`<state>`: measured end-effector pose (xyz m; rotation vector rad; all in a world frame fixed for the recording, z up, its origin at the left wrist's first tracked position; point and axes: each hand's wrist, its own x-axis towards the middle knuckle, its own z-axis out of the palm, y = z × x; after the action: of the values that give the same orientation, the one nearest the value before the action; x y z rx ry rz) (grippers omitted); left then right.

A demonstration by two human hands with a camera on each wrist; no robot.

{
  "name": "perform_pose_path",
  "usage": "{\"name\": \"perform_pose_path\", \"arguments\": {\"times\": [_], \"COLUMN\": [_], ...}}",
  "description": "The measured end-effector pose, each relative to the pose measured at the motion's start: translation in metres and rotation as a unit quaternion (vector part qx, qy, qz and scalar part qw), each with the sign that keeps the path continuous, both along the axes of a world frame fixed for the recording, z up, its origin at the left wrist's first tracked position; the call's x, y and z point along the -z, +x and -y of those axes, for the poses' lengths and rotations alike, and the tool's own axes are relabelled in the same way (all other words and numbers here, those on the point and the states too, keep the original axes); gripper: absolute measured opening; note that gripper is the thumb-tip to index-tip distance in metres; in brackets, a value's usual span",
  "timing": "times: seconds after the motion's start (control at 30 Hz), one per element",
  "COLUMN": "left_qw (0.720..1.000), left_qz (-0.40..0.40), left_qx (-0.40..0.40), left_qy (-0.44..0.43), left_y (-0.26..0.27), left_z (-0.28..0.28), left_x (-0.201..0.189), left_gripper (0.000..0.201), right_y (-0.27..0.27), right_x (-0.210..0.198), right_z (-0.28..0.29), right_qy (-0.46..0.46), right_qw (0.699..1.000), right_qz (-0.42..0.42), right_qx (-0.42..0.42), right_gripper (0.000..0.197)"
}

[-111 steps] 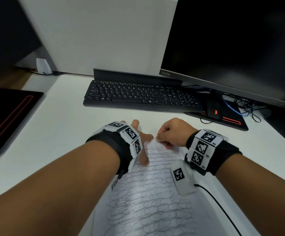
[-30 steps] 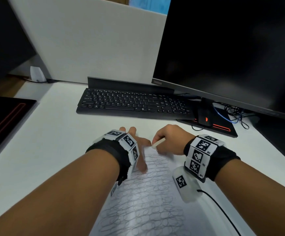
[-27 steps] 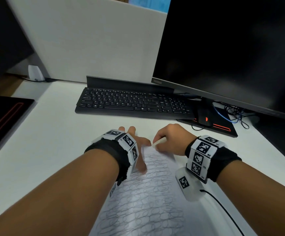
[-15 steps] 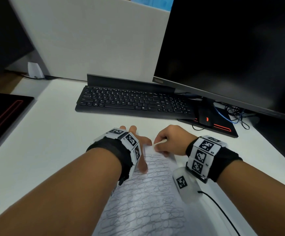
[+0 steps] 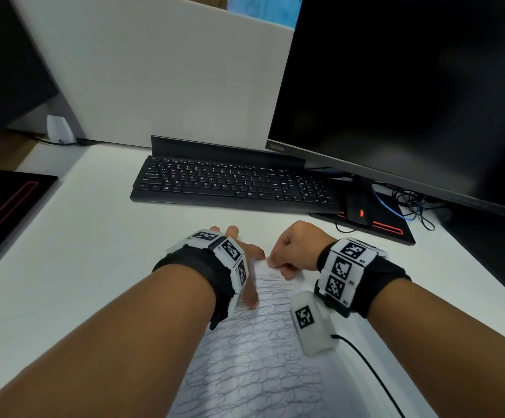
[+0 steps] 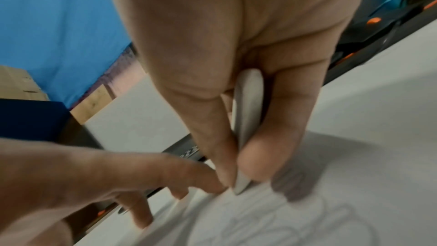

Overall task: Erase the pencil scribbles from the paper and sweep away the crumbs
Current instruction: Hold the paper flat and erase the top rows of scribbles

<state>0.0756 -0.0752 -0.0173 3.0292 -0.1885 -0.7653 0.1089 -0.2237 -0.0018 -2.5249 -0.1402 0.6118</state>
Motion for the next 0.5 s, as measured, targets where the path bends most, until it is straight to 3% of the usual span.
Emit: {"name": "perform_pose_path", "arguments": {"times": [0.17, 0.27, 0.5], "left_qw": [1.0, 1.0, 1.0], "left_qz": [0.0, 0.008, 0.007], "left_qx": [0.004, 0.004, 0.018], "left_qy": [-0.005, -0.006, 0.014], "left_y": [0.0, 0.0, 0.003], "left_z": [0.0, -0.001, -0.002], "left_x": [-0.002, 0.002, 0.005], "left_gripper": [0.087, 0.086, 0.089], "right_y": [-0.005, 0.001, 0.0], "right_x": [-0.003, -0.004, 0.0], "right_z": [-0.007, -0.004, 0.003], "right_qy": [0.007, 0.0, 0.021], "right_qw": [0.999, 0.999, 0.999], "right_qz": [-0.046, -0.021, -0.018], "right_qx": [0.008, 0.029, 0.03], "right_gripper": [0.01, 0.006, 0.018]}}
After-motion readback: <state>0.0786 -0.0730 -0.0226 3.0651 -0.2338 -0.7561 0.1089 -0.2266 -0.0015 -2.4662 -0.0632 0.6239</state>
